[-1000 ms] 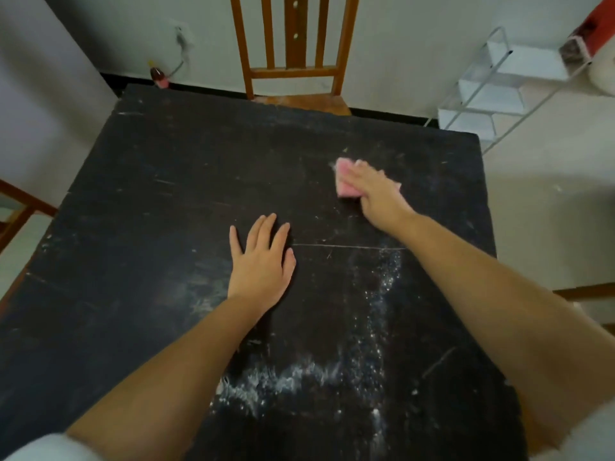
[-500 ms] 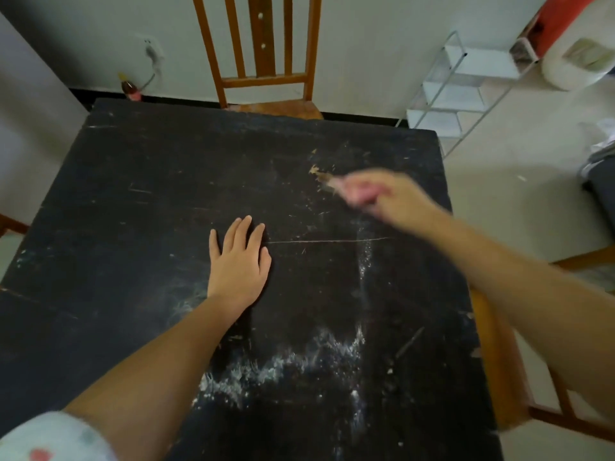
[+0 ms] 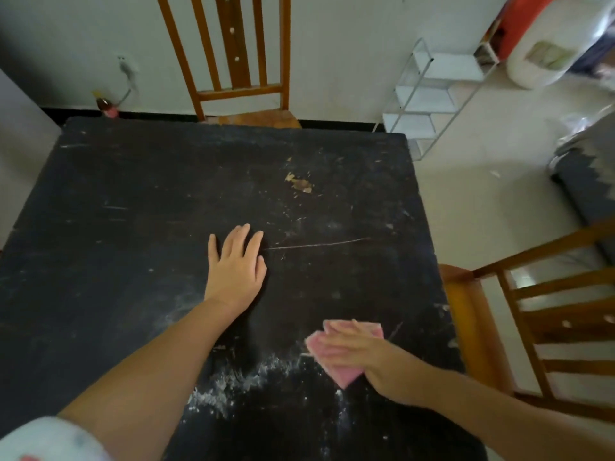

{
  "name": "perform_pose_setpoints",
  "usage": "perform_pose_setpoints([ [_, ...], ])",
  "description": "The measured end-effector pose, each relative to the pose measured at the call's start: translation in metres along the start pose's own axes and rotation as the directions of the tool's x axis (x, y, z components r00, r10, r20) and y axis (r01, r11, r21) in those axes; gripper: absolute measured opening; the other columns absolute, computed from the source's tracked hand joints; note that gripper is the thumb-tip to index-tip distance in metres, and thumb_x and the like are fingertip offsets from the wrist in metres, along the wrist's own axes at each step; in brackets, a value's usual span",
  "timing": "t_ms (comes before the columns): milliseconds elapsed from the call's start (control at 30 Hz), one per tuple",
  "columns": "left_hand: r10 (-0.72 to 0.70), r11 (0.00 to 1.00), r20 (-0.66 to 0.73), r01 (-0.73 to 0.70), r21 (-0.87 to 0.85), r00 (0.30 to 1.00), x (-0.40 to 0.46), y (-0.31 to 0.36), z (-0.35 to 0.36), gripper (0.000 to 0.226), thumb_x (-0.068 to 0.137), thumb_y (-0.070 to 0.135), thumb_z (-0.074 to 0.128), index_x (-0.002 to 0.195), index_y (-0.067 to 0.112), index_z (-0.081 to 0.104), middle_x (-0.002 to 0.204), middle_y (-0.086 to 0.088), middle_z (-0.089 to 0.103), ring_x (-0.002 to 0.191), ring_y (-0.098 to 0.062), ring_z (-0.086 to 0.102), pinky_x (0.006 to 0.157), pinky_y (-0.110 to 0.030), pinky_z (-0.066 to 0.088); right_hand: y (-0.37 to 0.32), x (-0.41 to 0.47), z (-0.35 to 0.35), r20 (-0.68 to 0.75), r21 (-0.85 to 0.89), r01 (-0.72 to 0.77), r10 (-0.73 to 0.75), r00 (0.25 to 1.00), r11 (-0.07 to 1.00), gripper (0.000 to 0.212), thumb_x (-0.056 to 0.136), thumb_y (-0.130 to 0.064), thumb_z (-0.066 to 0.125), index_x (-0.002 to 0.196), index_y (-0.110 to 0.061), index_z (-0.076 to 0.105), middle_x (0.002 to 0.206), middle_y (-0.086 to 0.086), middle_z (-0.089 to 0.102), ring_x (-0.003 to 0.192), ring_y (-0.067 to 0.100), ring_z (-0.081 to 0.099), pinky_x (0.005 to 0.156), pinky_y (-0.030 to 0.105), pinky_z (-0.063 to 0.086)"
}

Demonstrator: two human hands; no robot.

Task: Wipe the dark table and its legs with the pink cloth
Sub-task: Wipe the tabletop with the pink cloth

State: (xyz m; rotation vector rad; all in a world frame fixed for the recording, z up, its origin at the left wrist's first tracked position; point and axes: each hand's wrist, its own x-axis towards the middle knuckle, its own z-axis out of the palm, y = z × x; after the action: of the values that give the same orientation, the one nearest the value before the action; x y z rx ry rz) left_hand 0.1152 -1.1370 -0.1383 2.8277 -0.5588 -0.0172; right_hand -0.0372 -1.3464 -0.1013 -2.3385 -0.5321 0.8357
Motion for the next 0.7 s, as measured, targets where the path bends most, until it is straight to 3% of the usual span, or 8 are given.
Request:
perform_pose_setpoints([
  [67, 0.081, 0.996, 0.02, -0.08, -0.025, 0.997, 0.008, 0.023, 0.003, 0.044, 0.091, 0.025, 0.036, 0.13, 0.009, 0.047, 0.138, -0.014, 0.044, 0.131, -0.029, 0.036, 0.11, -0.056, 0.013, 0.015, -0.011, -0.032, -0.104, 0.329, -0.121, 0.163, 0.981, 0.936, 0.067, 0.088, 0.012, 0.037, 0.133, -0.036, 0.047, 0.147, -0.015, 0.036, 0.137, 0.0, 0.027, 0.111, 0.019, 0.028],
  [167, 0.103, 0.993, 0.042, -0.1, -0.068, 0.994, 0.013, 0.051, 0.013, 0.043, 0.092, 0.027, 0.035, 0.13, 0.009, 0.049, 0.139, -0.013, 0.043, 0.133, -0.028, 0.034, 0.111, -0.053, 0.011, 0.041, 0.015, -0.111, -0.322, 0.575, -0.033, 0.263, 0.91, 0.818, 0.055, 0.088, 0.01, 0.042, 0.12, -0.031, 0.06, 0.133, -0.007, 0.054, 0.122, 0.008, 0.051, 0.099, 0.028, 0.046],
  [233, 0.094, 0.994, 0.032, -0.093, -0.051, 0.995, 0.012, 0.056, 0.022, 0.043, 0.093, 0.027, 0.034, 0.13, 0.01, 0.048, 0.14, -0.013, 0.042, 0.133, -0.028, 0.033, 0.111, -0.05, 0.009, 0.073, 0.04, -0.168, -0.532, 0.464, -0.002, 0.281, 0.799, 0.886, 0.04, 0.09, 0.0, 0.047, 0.121, -0.023, 0.06, 0.126, -0.007, 0.058, 0.114, 0.004, 0.056, 0.093, 0.021, 0.048],
  [300, 0.093, 0.995, 0.011, -0.093, -0.02, 0.996, 0.011, 0.055, 0.025, 0.048, 0.092, 0.03, 0.026, 0.127, 0.01, 0.05, 0.137, -0.013, 0.045, 0.131, -0.028, 0.036, 0.11, -0.049, 0.012, 0.114, 0.067, -0.215, -0.643, 0.303, -0.147, 0.316, 0.698, 0.941, 0.039, 0.09, 0.001, 0.044, 0.122, -0.014, 0.059, 0.122, 0.002, 0.059, 0.112, 0.014, 0.056, 0.092, 0.021, 0.046],
  [400, 0.096, 0.995, 0.003, -0.096, -0.01, 0.995, 0.012, 0.055, 0.026, 0.049, 0.091, 0.031, 0.024, 0.126, 0.011, 0.05, 0.137, -0.012, 0.045, 0.13, -0.027, 0.037, 0.11, -0.05, 0.016, 0.172, 0.104, -0.243, -0.674, 0.109, -0.404, 0.366, 0.641, 0.908, 0.055, 0.084, 0.009, 0.039, 0.136, -0.009, 0.046, 0.14, 0.02, 0.041, 0.128, 0.036, 0.039, 0.109, 0.036, 0.03],
  [533, 0.088, 0.996, 0.012, -0.088, 0.01, 0.996, 0.013, 0.054, 0.027, 0.049, 0.09, 0.032, 0.024, 0.126, 0.012, 0.051, 0.136, -0.011, 0.046, 0.13, -0.027, 0.038, 0.111, -0.05, 0.017, 0.171, 0.109, -0.195, -0.643, -0.046, -0.502, 0.359, 0.677, 0.864, 0.072, 0.084, 0.009, 0.037, 0.147, -0.022, 0.025, 0.155, 0.01, 0.02, 0.143, 0.031, 0.015, 0.117, 0.045, 0.011],
  [633, 0.093, 0.996, 0.019, -0.093, -0.002, 0.995, 0.012, 0.054, 0.028, 0.048, 0.09, 0.031, 0.026, 0.123, 0.01, 0.053, 0.134, -0.013, 0.048, 0.128, -0.029, 0.041, 0.109, -0.052, 0.019, 0.109, 0.072, -0.147, -0.513, -0.105, -0.331, 0.235, 0.826, 0.938, 0.069, 0.087, 0.01, 0.037, 0.146, -0.021, 0.022, 0.155, 0.011, 0.021, 0.144, 0.029, 0.014, 0.119, 0.042, 0.008],
  [700, 0.091, 0.996, 0.029, -0.09, -0.006, 0.995, 0.012, 0.054, 0.026, 0.048, 0.09, 0.031, 0.025, 0.123, 0.01, 0.053, 0.134, -0.014, 0.048, 0.128, -0.029, 0.041, 0.108, -0.052, 0.019, 0.06, 0.036, -0.113, -0.298, -0.213, -0.347, 0.278, 0.913, 0.913, 0.067, 0.09, 0.005, 0.043, 0.147, -0.016, 0.014, 0.155, 0.011, 0.017, 0.144, 0.028, 0.011, 0.119, 0.038, 0.006],
])
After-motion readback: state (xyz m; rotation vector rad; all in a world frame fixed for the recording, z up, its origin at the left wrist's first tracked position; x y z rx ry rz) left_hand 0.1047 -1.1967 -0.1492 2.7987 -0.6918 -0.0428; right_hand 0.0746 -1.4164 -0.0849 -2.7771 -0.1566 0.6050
